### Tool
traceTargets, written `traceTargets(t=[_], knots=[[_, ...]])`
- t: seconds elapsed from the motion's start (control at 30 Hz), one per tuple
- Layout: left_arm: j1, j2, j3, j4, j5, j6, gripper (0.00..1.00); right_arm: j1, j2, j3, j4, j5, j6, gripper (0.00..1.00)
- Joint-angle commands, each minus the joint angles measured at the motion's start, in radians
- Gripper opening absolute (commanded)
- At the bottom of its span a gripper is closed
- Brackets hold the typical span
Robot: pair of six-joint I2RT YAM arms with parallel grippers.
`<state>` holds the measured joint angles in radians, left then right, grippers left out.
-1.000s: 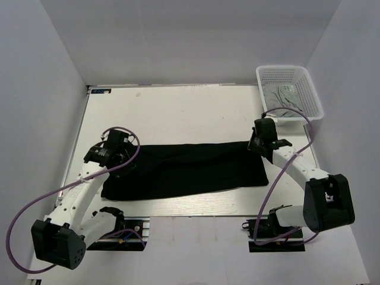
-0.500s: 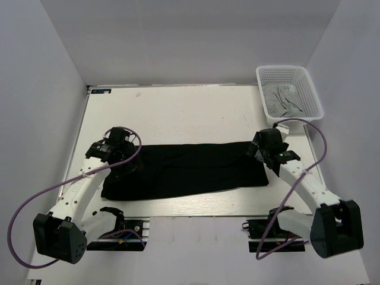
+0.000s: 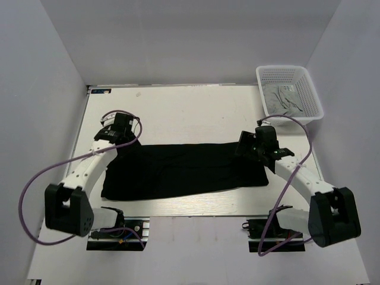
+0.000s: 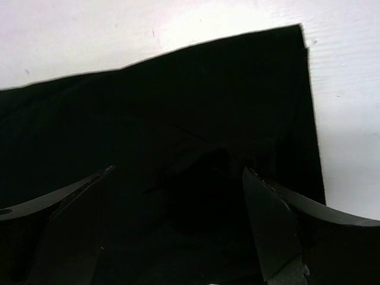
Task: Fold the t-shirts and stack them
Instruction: Fold the other side of the tshirt into a rectangle
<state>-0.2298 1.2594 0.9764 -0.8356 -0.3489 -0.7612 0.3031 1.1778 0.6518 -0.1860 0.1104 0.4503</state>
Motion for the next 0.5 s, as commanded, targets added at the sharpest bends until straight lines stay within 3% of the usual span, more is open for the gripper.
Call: traceTargets(t=[0.0, 0.2, 0.3, 0.33, 0.47], knots=[[0.009, 0.078, 0.028, 0.121, -0.091, -0.03, 0.72, 0.011, 0.048, 0.051, 0.069, -0.072, -0.036, 0.9], [0.052, 0.164, 0.018, 0.162, -0.186, -0.03, 0.6, 0.011, 0.105, 0.045, 0.1, -0.087, -0.022, 0.9], [0.084, 0.218, 0.018, 0.209, -0.177, -0.013, 0.51, 0.013, 0.149, 0.046, 0.108, -0.086, -0.013, 0.9], [0.084, 0.23, 0.018, 0.225, -0.165, 0.009, 0.41, 0.011, 0.158, 0.046, 0.108, -0.087, -0.012, 0.9], [0.112, 0.288, 0.018, 0.277, -0.115, 0.048, 0.37, 0.011, 0.175, 0.037, 0.105, -0.054, 0.002, 0.9]])
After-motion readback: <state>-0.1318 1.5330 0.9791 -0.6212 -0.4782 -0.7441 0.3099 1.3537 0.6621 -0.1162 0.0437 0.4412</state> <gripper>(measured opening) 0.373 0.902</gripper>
